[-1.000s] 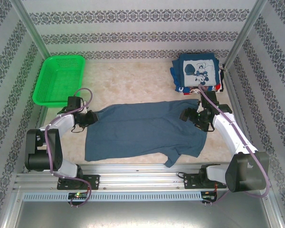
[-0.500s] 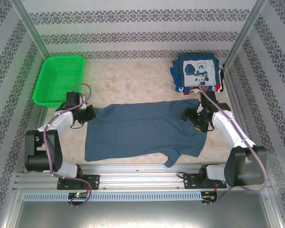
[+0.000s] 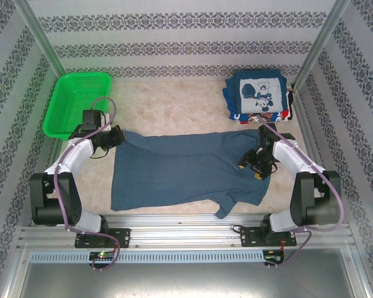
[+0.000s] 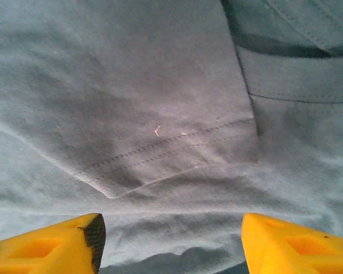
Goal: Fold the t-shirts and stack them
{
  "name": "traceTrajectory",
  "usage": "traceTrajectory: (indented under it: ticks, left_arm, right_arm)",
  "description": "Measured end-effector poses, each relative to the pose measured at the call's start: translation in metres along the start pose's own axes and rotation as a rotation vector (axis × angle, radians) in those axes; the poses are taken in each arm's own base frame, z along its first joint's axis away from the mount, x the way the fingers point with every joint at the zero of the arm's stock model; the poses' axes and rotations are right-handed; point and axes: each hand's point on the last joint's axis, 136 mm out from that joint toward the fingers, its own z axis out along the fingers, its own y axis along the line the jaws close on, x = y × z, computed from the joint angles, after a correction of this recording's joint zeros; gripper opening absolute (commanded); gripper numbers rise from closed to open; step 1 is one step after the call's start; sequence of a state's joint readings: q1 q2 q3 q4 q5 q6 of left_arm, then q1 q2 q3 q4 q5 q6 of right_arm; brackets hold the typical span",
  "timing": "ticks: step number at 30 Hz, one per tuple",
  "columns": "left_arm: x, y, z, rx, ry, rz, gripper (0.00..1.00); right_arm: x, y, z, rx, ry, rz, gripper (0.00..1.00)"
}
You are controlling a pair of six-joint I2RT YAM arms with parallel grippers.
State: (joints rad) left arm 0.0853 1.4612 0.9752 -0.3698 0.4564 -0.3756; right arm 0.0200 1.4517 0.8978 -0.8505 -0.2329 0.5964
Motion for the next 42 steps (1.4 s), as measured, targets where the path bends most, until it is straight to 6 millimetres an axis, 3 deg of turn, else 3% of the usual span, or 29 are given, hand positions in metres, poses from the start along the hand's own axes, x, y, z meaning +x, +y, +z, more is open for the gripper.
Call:
traceTrajectory:
  ticks: [7, 15, 23, 32, 42]
  left_arm:
    - [-0.014, -0.009, -0.005, 0.026, -0.017, -0.005, 0.00]
    - [-0.027, -0.004, 0.001, 0.028, -0.013, -0.028, 0.00]
    - [-0.019, 0.004, 0.003, 0.012, 0.025, -0.042, 0.00]
    - [-0.005, 0.017, 0.002, -0.019, 0.071, -0.074, 0.00]
    - [0.045, 0.046, 0.010, -0.096, 0.198, -0.146, 0.00]
  right_arm:
    - [0.004, -0.011, 0.006, 0.033, 0.019, 0.021, 0.59]
    - [-0.003, -0.016, 0.024, 0.079, 0.053, 0.031, 0.52]
    - [-0.021, -0.014, 0.030, 0.103, 0.019, 0.028, 0.13]
    - [-0.035, -0.005, 0.020, 0.091, -0.030, 0.016, 0.05]
    - [-0.039, -0.008, 0.011, 0.082, -0.052, 0.023, 0.03]
